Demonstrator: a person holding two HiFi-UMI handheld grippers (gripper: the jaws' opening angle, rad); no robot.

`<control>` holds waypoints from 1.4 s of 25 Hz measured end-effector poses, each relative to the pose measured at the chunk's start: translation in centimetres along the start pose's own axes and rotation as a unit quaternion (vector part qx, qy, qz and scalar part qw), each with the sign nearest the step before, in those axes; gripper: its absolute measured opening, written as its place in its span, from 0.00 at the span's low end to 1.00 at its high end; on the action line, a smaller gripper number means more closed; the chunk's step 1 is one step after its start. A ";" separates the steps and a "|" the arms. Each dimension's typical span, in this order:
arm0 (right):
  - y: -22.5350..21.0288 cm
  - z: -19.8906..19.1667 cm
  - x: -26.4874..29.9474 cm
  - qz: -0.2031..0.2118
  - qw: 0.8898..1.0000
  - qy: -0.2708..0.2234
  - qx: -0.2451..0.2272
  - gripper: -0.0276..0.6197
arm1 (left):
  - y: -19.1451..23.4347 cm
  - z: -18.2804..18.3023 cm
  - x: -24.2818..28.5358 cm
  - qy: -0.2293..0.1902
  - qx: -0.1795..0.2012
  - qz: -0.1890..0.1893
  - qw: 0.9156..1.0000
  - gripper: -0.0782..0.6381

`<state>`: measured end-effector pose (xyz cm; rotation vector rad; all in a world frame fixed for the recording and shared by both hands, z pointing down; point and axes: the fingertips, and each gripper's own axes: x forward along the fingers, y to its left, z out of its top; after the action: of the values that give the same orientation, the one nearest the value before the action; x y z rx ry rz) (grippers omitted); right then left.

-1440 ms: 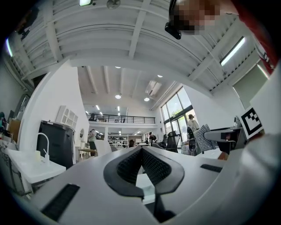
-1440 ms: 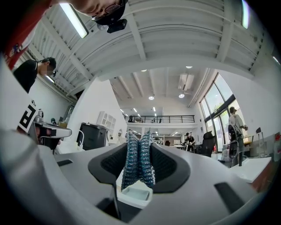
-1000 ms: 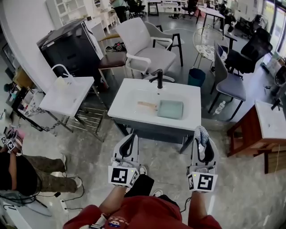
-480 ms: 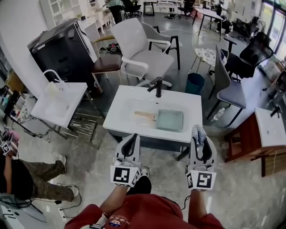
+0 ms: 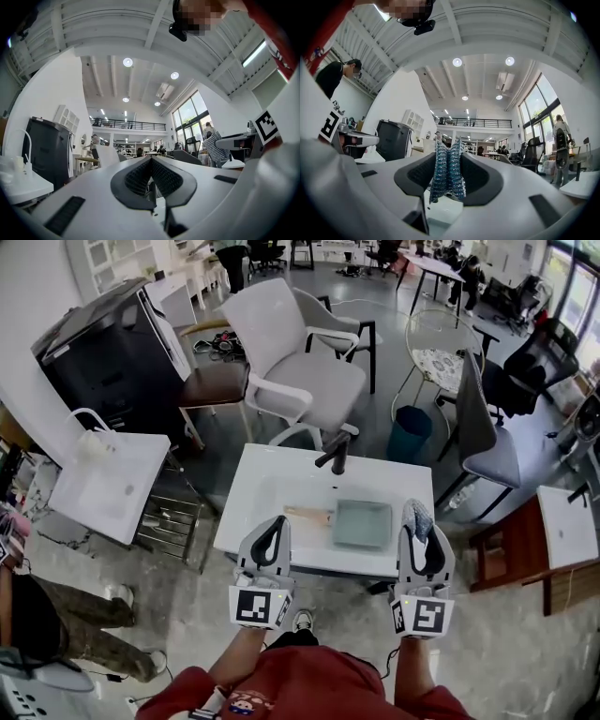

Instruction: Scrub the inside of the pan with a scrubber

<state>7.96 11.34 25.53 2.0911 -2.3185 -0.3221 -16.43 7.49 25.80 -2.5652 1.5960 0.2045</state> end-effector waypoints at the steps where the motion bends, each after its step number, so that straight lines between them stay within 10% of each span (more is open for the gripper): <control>1: 0.1 -0.1 0.9 -0.002 1.000 0.001 -0.001 0.32 | 0.5 -0.2 0.8 0.000 -0.001 -0.003 1.000 0.13; 13: -0.8 -2.5 7.7 -0.019 1.000 0.022 -0.010 0.32 | 2.7 -3.1 8.5 0.012 -0.013 -0.036 0.999 0.13; 35: -15.8 -7.2 17.7 0.003 1.000 0.007 0.014 0.32 | -5.5 -3.8 24.4 -0.008 0.006 -0.020 1.000 0.13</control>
<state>22.56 -8.58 27.74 2.0898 -2.3350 -0.2765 -0.57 -12.26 25.41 -2.5772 1.5347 0.2102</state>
